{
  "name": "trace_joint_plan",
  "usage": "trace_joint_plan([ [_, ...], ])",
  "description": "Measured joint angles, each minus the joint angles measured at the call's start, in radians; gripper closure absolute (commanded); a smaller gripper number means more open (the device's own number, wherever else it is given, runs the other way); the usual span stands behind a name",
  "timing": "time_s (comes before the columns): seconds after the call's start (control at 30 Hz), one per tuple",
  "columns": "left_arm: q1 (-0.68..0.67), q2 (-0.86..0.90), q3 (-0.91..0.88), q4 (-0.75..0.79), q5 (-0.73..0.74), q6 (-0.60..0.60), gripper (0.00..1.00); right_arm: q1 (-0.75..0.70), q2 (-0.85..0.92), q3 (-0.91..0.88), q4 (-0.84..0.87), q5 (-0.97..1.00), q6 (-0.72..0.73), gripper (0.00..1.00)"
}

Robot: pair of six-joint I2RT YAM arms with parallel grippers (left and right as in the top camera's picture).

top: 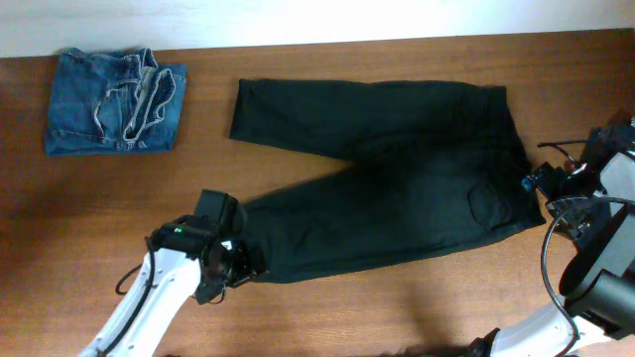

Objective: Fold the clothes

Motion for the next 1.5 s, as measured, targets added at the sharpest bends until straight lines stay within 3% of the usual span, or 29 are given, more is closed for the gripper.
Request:
trace_joint_plan([
  [0.43,0.0,0.135,-0.003,0.134,0.027,0.013,0.08,0.0,0.0,-0.037,0.046,0.0,-0.001,0.01],
  [0.63,0.0,0.135,-0.003,0.163,0.027,0.022,0.28,0.0,0.002,-0.079,0.079,0.0,-0.001,0.01],
  [0.97,0.001,0.135,-0.003,0.178,0.027,0.024,0.45,0.0,0.002,-0.108,0.129,0.0,0.0,0.01],
  [1.07,0.001,0.135,-0.003,0.178,0.027,0.024,0.46,0.0,0.002,-0.116,0.135,-0.003,0.0,0.0],
  [1.17,0.001,0.135,-0.003,0.178,0.027,0.024,0.47,0.0,0.002,-0.117,0.136,-0.003,0.003,0.08],
  [1.43,0.001,0.135,-0.003,0.172,0.027,0.026,0.66,0.0,0.002,-0.126,0.173,-0.002,0.026,0.5],
  [1.5,0.001,0.135,-0.003,0.17,0.027,0.027,0.71,0.0,0.002,-0.126,0.172,-0.001,0.026,0.7],
])
